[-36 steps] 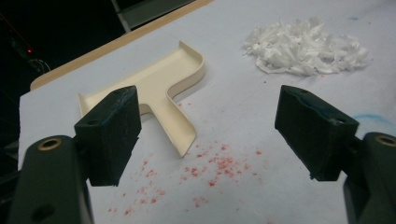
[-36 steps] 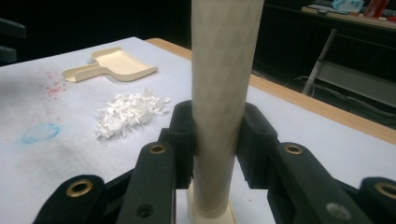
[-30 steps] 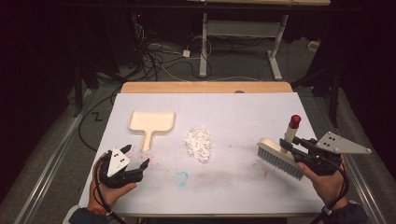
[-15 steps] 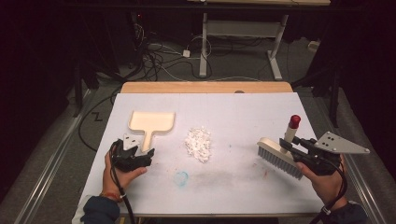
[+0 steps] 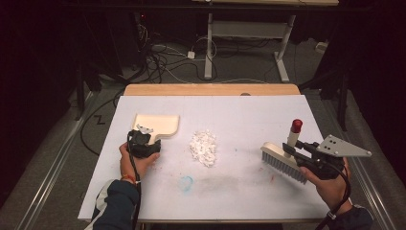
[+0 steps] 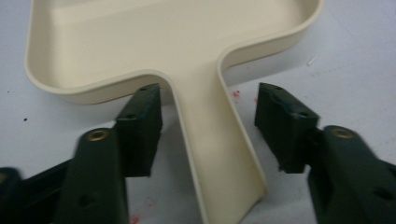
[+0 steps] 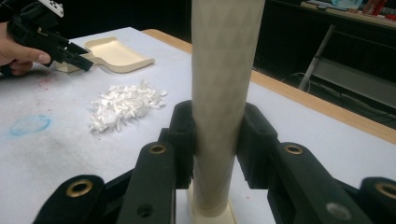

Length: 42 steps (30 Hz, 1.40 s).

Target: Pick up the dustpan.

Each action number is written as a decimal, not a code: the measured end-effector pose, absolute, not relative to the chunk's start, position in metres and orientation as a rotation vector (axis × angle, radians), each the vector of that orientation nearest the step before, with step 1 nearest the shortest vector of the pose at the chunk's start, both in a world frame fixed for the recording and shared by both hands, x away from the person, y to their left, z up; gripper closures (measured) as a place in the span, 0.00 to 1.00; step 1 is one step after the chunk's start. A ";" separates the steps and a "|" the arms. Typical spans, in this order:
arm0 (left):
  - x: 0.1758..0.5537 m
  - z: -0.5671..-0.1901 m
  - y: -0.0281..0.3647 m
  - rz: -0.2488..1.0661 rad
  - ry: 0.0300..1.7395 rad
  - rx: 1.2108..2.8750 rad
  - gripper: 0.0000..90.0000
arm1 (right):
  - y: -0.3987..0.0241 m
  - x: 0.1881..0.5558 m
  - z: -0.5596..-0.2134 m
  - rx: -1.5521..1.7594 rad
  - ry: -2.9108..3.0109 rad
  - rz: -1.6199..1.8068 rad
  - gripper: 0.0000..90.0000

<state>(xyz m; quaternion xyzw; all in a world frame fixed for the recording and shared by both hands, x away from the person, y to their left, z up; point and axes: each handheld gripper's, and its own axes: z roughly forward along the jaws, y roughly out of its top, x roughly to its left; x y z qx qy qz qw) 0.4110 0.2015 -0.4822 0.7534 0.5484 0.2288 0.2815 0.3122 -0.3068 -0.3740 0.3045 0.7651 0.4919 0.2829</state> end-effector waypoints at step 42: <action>0.327 -0.414 0.227 0.510 1.141 2.242 0.70 | -0.308 0.321 -0.377 0.826 2.061 1.359 0.79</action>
